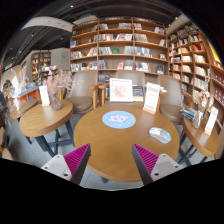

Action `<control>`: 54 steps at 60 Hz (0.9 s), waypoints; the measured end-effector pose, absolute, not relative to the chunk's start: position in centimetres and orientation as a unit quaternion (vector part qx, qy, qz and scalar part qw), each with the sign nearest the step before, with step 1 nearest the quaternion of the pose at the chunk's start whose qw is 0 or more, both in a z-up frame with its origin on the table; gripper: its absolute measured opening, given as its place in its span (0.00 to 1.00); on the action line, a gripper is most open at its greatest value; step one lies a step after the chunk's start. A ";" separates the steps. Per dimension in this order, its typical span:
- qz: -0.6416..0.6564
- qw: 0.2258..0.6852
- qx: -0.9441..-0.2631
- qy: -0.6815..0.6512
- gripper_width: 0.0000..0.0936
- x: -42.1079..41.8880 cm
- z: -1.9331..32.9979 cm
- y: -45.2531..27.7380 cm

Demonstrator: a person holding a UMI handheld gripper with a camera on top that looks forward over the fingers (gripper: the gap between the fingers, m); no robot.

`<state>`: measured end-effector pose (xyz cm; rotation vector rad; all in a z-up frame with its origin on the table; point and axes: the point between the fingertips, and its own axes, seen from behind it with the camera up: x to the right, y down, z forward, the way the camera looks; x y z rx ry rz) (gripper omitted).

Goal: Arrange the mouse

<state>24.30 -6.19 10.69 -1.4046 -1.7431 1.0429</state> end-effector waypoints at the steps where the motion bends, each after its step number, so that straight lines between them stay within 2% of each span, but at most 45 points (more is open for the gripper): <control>1: 0.396 0.331 -0.539 -0.666 0.91 24.3 10.6 -6.0; 29: 0.325 0.373 -0.609 -0.620 0.91 18.4 6.1 13.2; 43: 0.317 0.369 -0.629 -0.606 0.92 15.1 3.4 17.6; 54: 0.317 0.358 -0.633 -0.608 0.92 12.4 1.8 17.8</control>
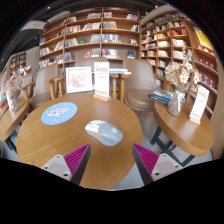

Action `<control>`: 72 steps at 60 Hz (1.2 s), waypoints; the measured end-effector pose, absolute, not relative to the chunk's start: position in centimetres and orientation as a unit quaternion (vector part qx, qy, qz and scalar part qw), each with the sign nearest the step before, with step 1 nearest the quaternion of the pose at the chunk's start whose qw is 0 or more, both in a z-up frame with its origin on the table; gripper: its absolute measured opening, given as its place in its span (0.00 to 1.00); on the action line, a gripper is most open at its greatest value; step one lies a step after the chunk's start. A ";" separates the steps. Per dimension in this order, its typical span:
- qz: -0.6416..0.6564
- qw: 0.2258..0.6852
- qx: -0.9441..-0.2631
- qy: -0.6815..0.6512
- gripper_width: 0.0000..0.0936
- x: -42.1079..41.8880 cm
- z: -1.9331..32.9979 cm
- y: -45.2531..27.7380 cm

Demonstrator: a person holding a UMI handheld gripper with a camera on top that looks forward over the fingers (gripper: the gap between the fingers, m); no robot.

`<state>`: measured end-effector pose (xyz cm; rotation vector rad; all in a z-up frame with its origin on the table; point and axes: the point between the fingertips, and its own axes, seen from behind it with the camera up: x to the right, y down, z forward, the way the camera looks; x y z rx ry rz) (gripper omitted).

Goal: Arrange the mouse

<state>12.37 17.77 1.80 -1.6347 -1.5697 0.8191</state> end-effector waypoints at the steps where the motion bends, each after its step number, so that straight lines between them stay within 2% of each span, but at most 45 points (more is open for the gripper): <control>1: 0.318 0.357 -0.634 -0.608 0.92 12.1 1.7 17.8; 21: 0.290 0.337 -0.646 -0.620 0.91 6.8 -1.4 18.5; 56: 0.281 0.337 -0.655 -0.615 0.90 -1.9 -1.6 20.0; 60: 0.284 0.334 -0.657 -0.613 0.86 -2.4 -1.6 19.9; 67: 0.291 0.329 -0.658 -0.611 0.67 -3.0 -1.8 19.3; 70: 0.293 0.330 -0.655 -0.614 0.54 -3.2 -1.8 19.0; 72: 0.291 0.333 -0.655 -0.613 0.54 -3.3 -1.7 19.1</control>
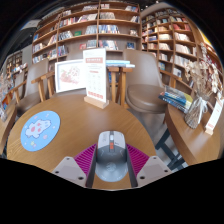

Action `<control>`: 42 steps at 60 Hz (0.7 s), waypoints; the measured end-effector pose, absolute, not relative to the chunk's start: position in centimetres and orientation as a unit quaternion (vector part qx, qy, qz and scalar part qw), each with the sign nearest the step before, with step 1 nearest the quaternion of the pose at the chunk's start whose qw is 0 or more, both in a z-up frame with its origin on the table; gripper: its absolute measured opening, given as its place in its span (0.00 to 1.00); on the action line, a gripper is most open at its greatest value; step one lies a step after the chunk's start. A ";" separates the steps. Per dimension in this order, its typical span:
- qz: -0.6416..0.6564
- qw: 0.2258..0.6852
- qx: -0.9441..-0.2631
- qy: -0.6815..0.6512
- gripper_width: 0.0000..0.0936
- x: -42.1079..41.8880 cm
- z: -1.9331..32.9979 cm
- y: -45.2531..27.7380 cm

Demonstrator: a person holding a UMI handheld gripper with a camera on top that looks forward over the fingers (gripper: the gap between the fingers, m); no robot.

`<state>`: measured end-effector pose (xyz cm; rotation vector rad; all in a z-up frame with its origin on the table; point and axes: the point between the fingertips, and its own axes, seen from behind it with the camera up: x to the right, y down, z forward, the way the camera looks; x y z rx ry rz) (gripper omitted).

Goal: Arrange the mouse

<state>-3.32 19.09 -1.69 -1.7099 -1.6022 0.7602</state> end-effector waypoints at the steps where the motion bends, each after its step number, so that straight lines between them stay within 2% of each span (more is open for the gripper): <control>1: 0.290 0.333 -0.654 -0.614 0.53 -3.4 -1.7 19.1; 12: 0.285 0.336 -0.664 -0.604 0.45 -3.2 -0.6 18.8; 20: 0.307 0.355 -0.646 -0.602 0.43 -3.8 4.5 16.0; 31: 0.355 0.346 -0.615 -0.613 0.44 -6.1 10.2 6.8; 35: 0.361 0.340 -0.606 -0.622 0.44 -6.9 10.3 3.1; 42: 0.354 0.316 -0.601 -0.643 0.43 -8.8 7.5 -2.7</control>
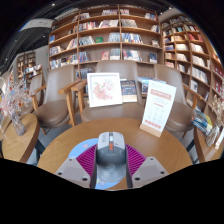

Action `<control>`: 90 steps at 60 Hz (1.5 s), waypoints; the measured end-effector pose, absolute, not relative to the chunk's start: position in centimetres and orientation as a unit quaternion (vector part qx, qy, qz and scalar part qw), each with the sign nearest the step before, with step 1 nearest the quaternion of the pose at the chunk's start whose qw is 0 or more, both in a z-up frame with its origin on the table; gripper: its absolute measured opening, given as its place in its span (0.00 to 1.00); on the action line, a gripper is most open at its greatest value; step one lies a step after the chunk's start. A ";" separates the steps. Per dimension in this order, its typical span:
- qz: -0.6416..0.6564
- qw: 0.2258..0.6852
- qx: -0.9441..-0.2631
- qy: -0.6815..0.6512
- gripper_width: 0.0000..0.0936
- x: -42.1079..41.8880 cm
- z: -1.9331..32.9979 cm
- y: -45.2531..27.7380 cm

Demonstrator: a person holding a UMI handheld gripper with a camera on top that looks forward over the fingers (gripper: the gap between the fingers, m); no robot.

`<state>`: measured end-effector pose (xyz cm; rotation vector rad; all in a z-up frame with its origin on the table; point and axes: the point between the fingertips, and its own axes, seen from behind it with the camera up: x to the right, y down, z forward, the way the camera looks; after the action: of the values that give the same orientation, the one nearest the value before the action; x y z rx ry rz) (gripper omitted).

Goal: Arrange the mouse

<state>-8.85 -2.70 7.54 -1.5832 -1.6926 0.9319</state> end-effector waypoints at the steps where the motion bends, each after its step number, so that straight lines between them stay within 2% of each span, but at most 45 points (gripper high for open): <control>1: 0.352 0.313 -0.603 -0.644 0.43 -8.9 6.8 -3.2; 13: 0.327 0.277 -0.625 -0.653 0.44 -9.6 1.0 -7.4; 23: 0.318 0.280 -0.632 -0.649 0.44 -9.2 -0.9 -7.7; 32: 0.309 0.301 -0.620 -0.655 0.56 -9.4 -1.2 -7.6; 36: 0.303 0.311 -0.623 -0.651 0.72 -9.4 -1.1 -7.0; 38: 0.301 0.316 -0.624 -0.648 0.80 -9.5 -0.9 -6.8; 45: 0.308 0.309 -0.622 -0.650 0.92 -9.1 -0.5 -7.5; 53: 0.318 0.301 -0.627 -0.644 0.90 -7.1 1.3 -7.7; 70: 0.335 0.345 -0.624 -0.616 0.91 5.7 10.0 -4.7; 77: 0.343 0.335 -0.627 -0.614 0.91 12.6 11.5 -3.8; 90: 0.348 0.333 -0.627 -0.613 0.91 22.8 12.4 -2.3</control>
<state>22.76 -2.34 12.38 -1.6373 -1.6001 0.9096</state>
